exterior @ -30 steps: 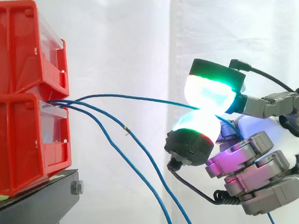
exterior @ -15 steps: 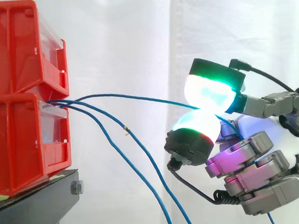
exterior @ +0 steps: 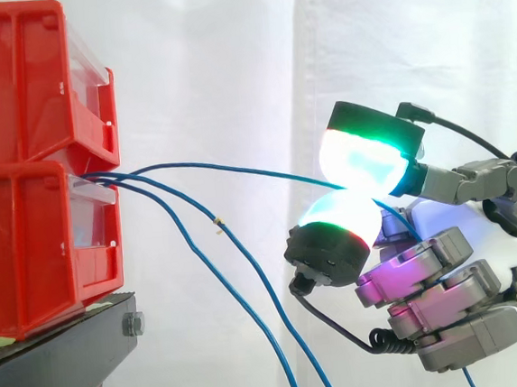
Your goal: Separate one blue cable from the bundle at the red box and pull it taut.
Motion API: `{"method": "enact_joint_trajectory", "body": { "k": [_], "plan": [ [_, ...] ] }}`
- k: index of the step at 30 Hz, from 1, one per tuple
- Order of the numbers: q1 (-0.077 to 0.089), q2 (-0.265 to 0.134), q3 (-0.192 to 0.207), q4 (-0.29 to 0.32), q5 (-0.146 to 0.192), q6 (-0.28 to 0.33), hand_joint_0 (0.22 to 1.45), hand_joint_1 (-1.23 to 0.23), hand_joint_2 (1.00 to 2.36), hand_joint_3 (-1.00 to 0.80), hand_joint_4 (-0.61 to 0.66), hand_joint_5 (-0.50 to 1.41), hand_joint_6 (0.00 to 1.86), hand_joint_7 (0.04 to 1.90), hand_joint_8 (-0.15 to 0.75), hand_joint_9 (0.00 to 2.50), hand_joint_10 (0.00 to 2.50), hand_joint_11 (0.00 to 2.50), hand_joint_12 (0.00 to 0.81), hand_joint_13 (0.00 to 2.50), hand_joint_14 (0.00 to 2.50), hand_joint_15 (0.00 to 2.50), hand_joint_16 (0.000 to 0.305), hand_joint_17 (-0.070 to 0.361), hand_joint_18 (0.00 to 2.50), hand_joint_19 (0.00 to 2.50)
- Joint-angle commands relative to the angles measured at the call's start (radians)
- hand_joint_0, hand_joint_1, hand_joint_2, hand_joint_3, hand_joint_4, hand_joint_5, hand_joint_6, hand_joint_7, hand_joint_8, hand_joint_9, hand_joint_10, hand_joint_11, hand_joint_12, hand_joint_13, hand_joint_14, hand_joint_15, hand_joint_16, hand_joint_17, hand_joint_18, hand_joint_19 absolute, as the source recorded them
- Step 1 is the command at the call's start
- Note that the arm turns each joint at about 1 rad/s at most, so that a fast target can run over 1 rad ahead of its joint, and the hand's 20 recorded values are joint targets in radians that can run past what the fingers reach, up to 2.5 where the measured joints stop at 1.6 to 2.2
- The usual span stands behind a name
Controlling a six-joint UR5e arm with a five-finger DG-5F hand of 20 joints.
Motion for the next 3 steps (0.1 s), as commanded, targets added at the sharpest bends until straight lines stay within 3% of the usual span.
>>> {"method": "enact_joint_trajectory", "body": {
  "k": [1,3],
  "plan": [
    [0.0,0.0,0.0,0.001,0.0,0.0,0.81,-0.84,1.01,-0.3,-0.25,-0.18,0.94,1.35,0.252,0.75,2.35,1.35,0.322,0.94,2.5,1.38,0.028,0.064,1.29,1.86],
    [0.0,0.0,0.0,0.001,0.0,0.0,0.81,-0.84,1.01,-0.31,-0.25,-0.18,0.94,1.35,0.251,0.75,2.34,1.37,0.322,0.94,2.5,1.39,0.028,0.064,1.29,1.86]
  ]
}}
